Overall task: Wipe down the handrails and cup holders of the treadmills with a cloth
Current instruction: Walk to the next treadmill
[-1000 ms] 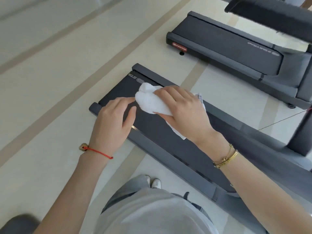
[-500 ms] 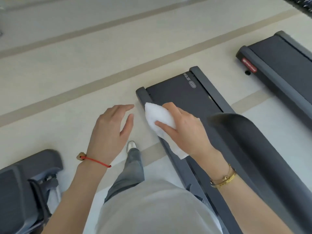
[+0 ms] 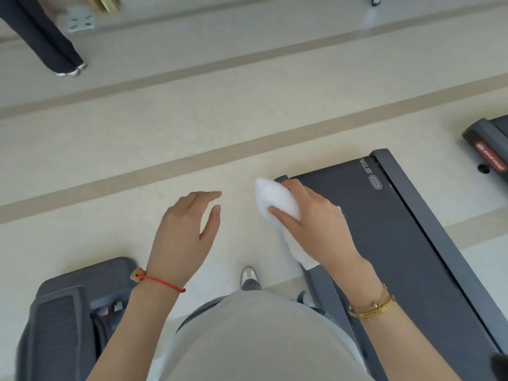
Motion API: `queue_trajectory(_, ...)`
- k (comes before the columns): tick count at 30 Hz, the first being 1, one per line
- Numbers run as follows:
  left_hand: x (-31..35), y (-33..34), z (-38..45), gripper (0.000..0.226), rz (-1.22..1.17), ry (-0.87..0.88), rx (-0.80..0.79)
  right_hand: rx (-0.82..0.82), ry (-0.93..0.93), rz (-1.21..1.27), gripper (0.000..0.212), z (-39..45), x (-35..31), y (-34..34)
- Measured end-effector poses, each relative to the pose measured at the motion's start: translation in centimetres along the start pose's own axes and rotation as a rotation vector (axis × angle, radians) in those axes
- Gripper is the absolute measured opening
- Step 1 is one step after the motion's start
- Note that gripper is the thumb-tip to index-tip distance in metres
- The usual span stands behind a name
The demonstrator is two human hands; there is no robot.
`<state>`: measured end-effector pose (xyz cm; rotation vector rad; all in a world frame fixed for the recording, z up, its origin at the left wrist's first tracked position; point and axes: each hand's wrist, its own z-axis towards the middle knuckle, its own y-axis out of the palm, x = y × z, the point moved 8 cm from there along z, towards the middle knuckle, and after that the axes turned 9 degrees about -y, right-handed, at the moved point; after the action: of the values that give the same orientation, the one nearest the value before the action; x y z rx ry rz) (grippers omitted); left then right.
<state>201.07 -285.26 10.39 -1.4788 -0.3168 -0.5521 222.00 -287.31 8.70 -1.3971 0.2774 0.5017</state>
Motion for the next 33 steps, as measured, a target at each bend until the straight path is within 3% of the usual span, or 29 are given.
queue_trajectory(7, -3.2, -1.1, 10.1, 0.025, 0.032, -0.029, -0.010, 0.045, 0.088, 0.039, 0.031, 8.4, 2.1, 0.5)
queue_trajectory(17, -4.1, 3.3, 25.8, 0.022, -0.020, -0.068, -0.052, 0.057, 0.177, 0.046, 0.032, 21.4, 10.1, 1.0)
queue_trajectory(33, 8.2, 11.5, 58.3, 0.025, -0.052, 0.119, -0.172, 0.162, 0.402, -0.003, 0.031, 43.4, 28.5, -7.1)
